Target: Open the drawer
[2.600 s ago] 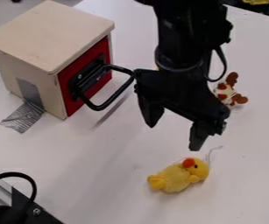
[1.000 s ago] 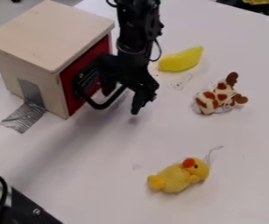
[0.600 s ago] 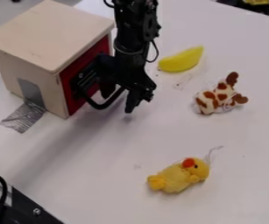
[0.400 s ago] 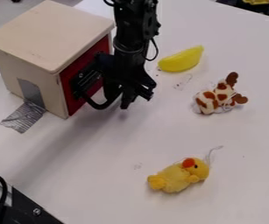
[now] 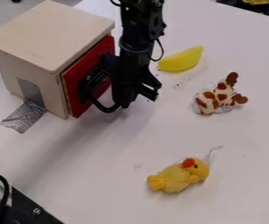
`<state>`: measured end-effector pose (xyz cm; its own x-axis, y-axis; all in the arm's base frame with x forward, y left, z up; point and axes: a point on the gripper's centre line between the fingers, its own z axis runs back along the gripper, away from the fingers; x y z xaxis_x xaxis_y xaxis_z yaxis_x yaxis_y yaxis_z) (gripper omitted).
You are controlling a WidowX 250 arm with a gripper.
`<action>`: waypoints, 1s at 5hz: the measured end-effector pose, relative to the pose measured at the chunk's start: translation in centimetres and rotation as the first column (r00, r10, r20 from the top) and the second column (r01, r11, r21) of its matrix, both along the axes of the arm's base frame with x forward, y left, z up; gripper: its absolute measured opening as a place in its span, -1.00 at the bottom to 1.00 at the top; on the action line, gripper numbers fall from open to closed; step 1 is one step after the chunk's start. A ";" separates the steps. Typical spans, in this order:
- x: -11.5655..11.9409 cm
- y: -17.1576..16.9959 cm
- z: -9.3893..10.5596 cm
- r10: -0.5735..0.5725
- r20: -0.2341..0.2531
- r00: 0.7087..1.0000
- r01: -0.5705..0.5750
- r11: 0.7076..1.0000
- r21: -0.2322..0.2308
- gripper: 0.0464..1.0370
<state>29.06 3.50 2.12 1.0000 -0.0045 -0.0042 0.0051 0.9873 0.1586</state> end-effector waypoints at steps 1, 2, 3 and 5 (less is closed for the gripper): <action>0.3 -2.3 0.2 -0.005 -0.006 1.000 0.005 0.999 -0.049 -0.89; 0.5 -5.9 0.5 -0.052 -0.007 0.999 0.051 0.995 -0.082 -0.89; 1.0 -8.7 1.1 -0.071 0.012 0.997 0.072 0.993 -0.095 -0.89; 1.3 -10.0 1.7 -0.015 0.025 1.000 0.017 0.995 -0.098 -0.41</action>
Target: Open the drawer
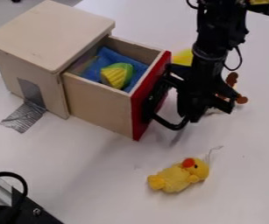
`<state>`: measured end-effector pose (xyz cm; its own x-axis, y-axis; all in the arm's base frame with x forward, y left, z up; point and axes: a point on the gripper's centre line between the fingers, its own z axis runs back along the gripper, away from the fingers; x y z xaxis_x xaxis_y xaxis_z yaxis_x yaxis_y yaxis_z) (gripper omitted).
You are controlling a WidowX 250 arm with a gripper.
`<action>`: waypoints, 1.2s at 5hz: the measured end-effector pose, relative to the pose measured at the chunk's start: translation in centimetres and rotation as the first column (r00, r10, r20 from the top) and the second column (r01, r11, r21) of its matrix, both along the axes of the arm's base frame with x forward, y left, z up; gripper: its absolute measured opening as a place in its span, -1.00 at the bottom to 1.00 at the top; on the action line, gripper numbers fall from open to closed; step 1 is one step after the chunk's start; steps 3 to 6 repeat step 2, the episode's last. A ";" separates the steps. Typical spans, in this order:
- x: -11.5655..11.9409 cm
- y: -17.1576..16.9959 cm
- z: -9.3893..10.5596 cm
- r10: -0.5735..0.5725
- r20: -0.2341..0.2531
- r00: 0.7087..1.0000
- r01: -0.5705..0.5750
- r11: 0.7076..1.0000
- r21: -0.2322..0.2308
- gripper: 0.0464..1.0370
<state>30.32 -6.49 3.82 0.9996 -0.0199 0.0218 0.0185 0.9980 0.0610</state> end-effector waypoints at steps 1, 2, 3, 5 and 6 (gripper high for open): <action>-0.3 -0.1 1.2 0.040 0.001 0.999 -0.040 0.999 -0.009 0.22; -0.4 -1.0 4.4 0.038 0.076 0.996 -0.035 0.998 -0.043 0.80; -0.4 -1.0 4.4 0.038 0.076 0.996 -0.035 0.998 -0.043 0.80; -0.4 -1.0 4.4 0.038 0.076 0.996 -0.035 0.998 -0.043 0.80; -0.4 -1.0 4.4 0.038 0.076 0.996 -0.035 0.998 -0.043 0.80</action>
